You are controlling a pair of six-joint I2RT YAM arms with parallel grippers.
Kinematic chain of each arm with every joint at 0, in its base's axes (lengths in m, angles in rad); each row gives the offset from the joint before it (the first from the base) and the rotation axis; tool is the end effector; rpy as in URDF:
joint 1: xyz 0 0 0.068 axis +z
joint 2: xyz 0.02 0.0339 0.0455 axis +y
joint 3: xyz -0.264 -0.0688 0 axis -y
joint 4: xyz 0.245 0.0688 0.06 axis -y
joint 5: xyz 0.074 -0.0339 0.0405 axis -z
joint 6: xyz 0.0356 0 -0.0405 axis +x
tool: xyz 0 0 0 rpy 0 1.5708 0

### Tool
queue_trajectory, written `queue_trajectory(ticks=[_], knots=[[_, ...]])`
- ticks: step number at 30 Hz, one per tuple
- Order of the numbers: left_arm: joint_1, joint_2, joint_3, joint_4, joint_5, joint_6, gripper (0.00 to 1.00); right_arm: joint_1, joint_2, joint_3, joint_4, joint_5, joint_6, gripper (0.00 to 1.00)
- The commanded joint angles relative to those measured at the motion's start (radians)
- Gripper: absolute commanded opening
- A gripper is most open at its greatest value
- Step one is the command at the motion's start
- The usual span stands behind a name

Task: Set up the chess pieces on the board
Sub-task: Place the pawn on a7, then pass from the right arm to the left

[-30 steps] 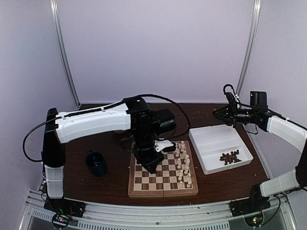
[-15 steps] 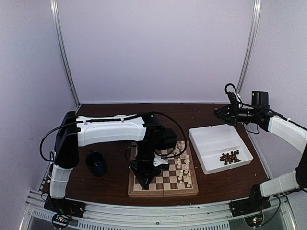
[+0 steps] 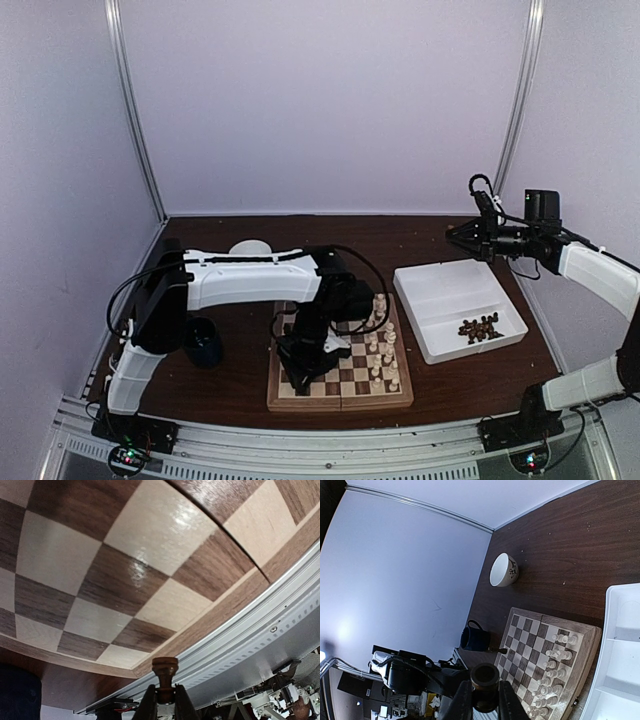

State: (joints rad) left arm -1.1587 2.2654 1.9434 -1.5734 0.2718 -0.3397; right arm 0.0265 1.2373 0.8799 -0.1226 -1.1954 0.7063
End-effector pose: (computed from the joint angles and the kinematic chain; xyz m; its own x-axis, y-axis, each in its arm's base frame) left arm 0.1538 -0.3757 0.1931 -0.6406 0.6641 0.3855 0.6734 0.7271 -0.1336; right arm 0.2603 0.0400 0.2933 -0.8929 0.2144 -0.3960 -0.3354 0.2701 0.9025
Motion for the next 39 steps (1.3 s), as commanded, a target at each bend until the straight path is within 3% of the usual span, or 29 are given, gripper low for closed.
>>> queue_trajectory(ticks=[1, 14, 27, 33, 36, 39], knots=[[-0.002, 0.021, 0.043, -0.046, -0.044, -0.013, 0.10, -0.005, -0.017, 0.010, 0.031, 0.004, 0.005, 0.02], [-0.002, 0.059, 0.064, -0.042, -0.047, -0.009, 0.14, -0.006, -0.016, 0.008, 0.037, 0.001, 0.013, 0.02], [-0.002, 0.046, 0.099, -0.042, -0.044, -0.013, 0.29, -0.005, -0.020, 0.010, 0.036, -0.003, 0.017, 0.02], [0.024, -0.088, 0.221, -0.042, -0.144, -0.003, 0.40, -0.006, -0.020, 0.016, 0.005, -0.008, -0.002, 0.02], [0.021, -0.179, 0.315, 0.080, -0.289, 0.039, 0.39, -0.003, -0.006, 0.023, 0.020, -0.021, 0.023, 0.02], [0.007, -0.294, 0.186, 0.429, -0.402, 0.088, 0.40, 0.002, 0.011, 0.028, 0.081, -0.039, 0.093, 0.02]])
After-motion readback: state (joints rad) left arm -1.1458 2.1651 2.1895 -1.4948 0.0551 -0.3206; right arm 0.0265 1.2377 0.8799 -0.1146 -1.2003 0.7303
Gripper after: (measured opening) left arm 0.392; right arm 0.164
